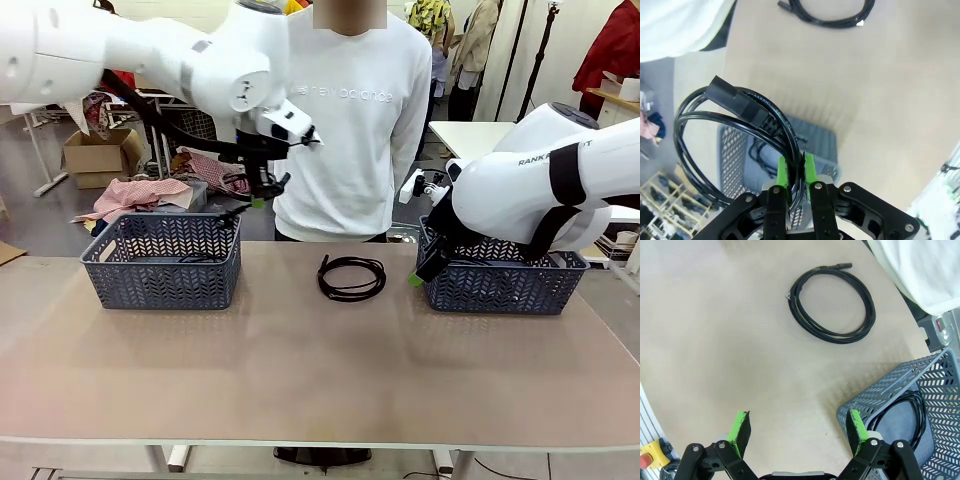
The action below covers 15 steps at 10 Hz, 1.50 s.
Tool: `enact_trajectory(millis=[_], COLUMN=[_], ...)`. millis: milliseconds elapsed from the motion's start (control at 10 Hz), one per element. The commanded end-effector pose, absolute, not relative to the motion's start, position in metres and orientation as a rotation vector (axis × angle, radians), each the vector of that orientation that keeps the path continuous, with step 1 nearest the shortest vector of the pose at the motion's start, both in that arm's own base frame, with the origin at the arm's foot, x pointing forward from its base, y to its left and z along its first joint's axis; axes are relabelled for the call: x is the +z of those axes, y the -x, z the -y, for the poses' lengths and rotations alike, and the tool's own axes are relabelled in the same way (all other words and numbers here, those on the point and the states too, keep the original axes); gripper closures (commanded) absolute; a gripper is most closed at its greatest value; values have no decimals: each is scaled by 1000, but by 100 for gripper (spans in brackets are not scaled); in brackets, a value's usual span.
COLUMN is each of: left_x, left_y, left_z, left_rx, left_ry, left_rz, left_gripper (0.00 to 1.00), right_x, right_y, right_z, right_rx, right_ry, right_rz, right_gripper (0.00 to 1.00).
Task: Organize the cables according to human instructions.
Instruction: Pick up a bundle of cables and place it in the basket indicated by the human.
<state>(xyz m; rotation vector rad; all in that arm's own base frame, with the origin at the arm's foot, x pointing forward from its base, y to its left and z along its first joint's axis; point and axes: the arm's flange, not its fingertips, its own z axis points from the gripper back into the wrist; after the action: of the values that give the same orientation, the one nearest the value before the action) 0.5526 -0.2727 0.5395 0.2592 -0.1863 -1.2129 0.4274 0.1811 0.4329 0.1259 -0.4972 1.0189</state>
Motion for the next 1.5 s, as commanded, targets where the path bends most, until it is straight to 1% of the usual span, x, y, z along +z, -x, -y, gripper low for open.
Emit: enact_trajectory(millis=[0,200,500,800,1400], left_x=[538,538,530,519,486], left_y=[-541,-538,-539,-548,-563], left_z=[230,188,151,132,112], left_rx=[-1235,-1237,-1259,-1274,-1287], left_ry=[-250,-226,-203,-240,-227], left_rz=[228,235,243,239,213], left_gripper=[100,100,100,100,100], right_x=[434,434,434,434,434], right_y=[-428,-428,-428,-428,-428], right_z=[-181,-181,-181,-181,-181], right_rx=[1023,1023,1023,1023,1023], right_ry=[-116,-116,-116,-116,-116], right_rz=[499,499,499,499,499], right_gripper=[0,0,0,0,0])
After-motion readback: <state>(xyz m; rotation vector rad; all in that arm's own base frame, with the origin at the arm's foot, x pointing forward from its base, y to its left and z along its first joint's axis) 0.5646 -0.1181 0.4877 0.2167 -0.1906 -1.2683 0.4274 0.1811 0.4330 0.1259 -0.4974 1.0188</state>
